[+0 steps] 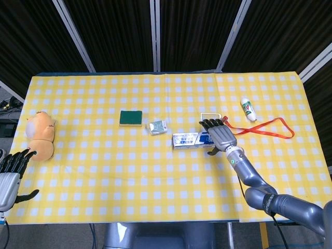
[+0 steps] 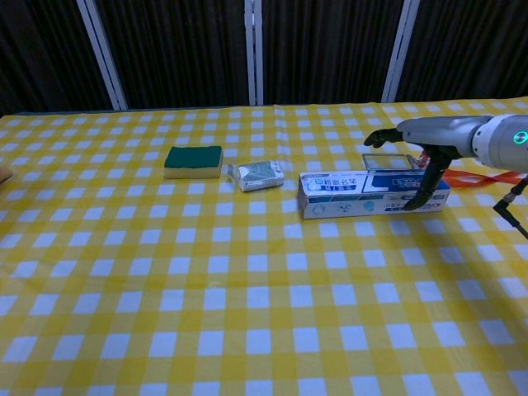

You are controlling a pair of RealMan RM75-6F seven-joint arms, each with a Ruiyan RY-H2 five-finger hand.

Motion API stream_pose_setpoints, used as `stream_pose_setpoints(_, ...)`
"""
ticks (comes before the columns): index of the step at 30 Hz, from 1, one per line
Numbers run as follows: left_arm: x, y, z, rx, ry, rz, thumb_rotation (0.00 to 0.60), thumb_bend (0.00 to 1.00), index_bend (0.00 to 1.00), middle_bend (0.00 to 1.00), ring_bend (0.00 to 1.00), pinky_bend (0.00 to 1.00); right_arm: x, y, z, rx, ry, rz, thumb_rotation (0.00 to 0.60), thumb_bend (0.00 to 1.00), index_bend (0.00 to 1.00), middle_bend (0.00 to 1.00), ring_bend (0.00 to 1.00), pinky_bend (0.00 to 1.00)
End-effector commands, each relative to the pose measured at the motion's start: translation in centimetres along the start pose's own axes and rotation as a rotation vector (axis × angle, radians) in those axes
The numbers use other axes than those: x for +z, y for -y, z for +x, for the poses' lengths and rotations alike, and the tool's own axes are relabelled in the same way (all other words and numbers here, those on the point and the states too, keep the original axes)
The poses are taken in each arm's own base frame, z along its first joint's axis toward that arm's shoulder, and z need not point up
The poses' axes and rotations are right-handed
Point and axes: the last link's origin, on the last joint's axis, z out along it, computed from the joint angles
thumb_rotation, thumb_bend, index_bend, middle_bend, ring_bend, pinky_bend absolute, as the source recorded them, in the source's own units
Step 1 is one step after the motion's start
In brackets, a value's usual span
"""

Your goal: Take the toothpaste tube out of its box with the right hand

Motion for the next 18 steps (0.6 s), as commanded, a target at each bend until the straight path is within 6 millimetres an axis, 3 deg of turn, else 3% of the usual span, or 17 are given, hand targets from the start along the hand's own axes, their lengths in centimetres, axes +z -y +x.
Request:
stream_pose_setpoints(1, 0.1, 0.0, -0.1, 0.002, 0.000, 0.005, 0.600, 0.00, 0.00, 0.00, 0.00, 0.00, 1.1, 0.4, -0.8, -0.046, 0.008, -0.012, 0.600, 0.00, 0.11, 0.14, 0.03, 0.03)
stream_pose_setpoints(5, 0.3, 0.1, -0.3, 0.003, 0.010, 0.012, 0.600, 0.00, 0.00, 0.00, 0.00, 0.00, 1.8, 0.8, -1.1, -0.048, -0.019, -0.024, 0.600, 0.04, 0.23, 0.27, 0.20, 0.22)
stream_pose_setpoints(10, 0.3, 0.1, -0.4, 0.002, 0.014, 0.019, 0.600, 0.00, 0.00, 0.00, 0.00, 0.00, 2.1, 1.4, -1.5, -0.031, -0.035, -0.009, 0.600, 0.19, 0.45, 0.48, 0.42, 0.43)
stream_pose_setpoints(13, 0.3, 0.1, -0.5, 0.003, 0.013, 0.021, 0.600, 0.00, 0.00, 0.00, 0.00, 0.00, 2.0, 1.4, -1.5, -0.026, -0.049, 0.001, 0.600, 0.28, 0.53, 0.54, 0.48, 0.50)
stream_pose_setpoints(18, 0.2, 0.1, -0.5, 0.002, 0.013, 0.020, 0.600, 0.00, 0.00, 0.00, 0.00, 0.00, 1.3, 1.3, -0.9, -0.014, -0.083, 0.029, 0.600, 0.40, 0.54, 0.55, 0.49, 0.53)
